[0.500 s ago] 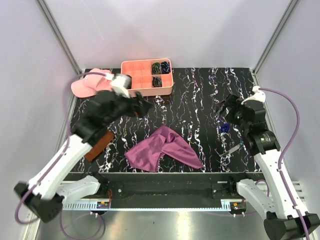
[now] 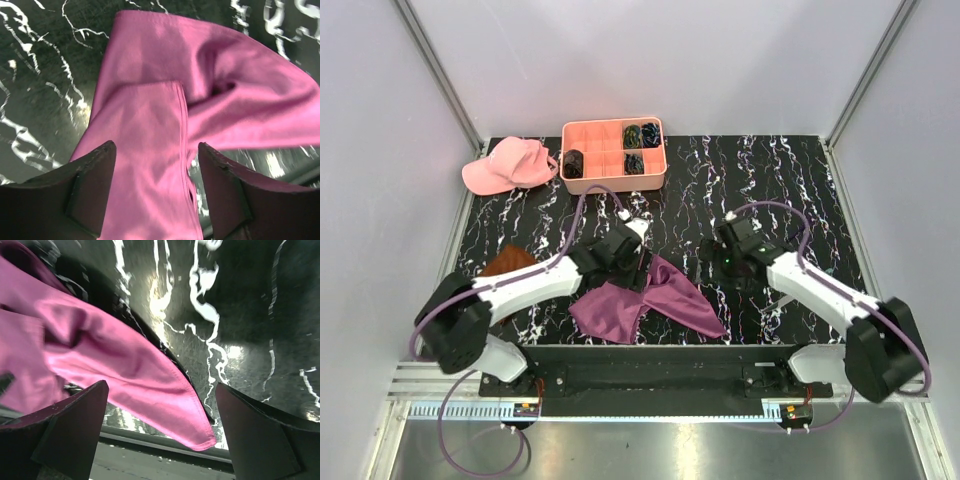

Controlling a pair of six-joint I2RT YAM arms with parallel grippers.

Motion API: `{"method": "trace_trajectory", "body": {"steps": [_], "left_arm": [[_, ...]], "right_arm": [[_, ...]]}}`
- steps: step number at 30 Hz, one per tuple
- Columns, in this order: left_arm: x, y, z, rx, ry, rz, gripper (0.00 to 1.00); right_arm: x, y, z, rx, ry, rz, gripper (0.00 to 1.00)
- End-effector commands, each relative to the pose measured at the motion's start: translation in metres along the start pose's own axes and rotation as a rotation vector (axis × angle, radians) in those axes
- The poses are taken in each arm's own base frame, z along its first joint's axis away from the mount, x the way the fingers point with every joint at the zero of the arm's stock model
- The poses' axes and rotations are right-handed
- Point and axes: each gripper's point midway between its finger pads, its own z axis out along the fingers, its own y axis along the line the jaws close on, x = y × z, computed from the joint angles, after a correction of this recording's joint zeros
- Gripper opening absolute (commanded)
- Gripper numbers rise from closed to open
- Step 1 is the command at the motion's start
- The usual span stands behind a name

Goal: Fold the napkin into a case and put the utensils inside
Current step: Pick up the crumpled napkin from the center of the board, then place the crumpled napkin at the center of the board.

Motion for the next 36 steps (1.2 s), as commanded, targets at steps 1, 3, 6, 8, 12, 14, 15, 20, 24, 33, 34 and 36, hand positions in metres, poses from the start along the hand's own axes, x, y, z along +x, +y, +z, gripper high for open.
{"method": "trace_trajectory", "body": {"steps": [1,3,6,8,12,14,15,20,24,33,34,36], "left_arm": [[-0.022,-0.002,0.029,-0.044,-0.066,-0.025,0.66],[-0.018,0.000,0.044,-0.066,-0.036,-0.020,0.64],[-0.016,-0.004,0.056,-0.061,-0.014,-0.028,0.57],[-0.016,-0.003,0.060,-0.071,-0.015,-0.031,0.51],[-0.022,0.003,0.050,-0.093,-0.051,-0.031,0.28],[-0.032,0.007,0.036,-0.097,-0.098,-0.026,0.14],[-0.036,0.009,0.029,-0.100,-0.108,-0.026,0.07],[-0.088,0.026,-0.030,-0.047,-0.257,-0.086,0.00],[-0.139,0.050,-0.093,0.008,-0.422,-0.141,0.00],[-0.157,0.030,-0.133,0.182,-0.442,-0.156,0.61],[-0.155,0.020,-0.137,0.241,-0.449,-0.151,0.64],[-0.155,0.013,-0.152,0.293,-0.511,-0.132,0.66]], "right_arm": [[0.004,0.008,0.020,0.076,0.000,-0.059,0.96],[0.016,0.013,0.032,0.089,0.034,-0.109,0.92],[0.028,0.020,0.044,0.093,0.069,-0.159,0.86],[0.031,0.020,0.050,0.102,0.072,-0.173,0.84],[0.034,0.026,0.057,0.076,0.082,-0.186,0.72],[0.026,0.032,0.053,0.055,0.049,-0.190,0.59],[0.021,0.033,0.051,0.058,0.027,-0.191,0.40],[-0.037,0.062,0.003,0.024,-0.166,-0.220,0.00],[-0.090,0.084,-0.043,-0.008,-0.316,-0.234,0.00],[-0.162,0.156,-0.164,-0.267,-0.525,-0.233,0.00],[-0.164,0.164,-0.173,-0.300,-0.526,-0.239,0.00],[-0.173,0.193,-0.204,-0.414,-0.540,-0.248,0.00]]}}
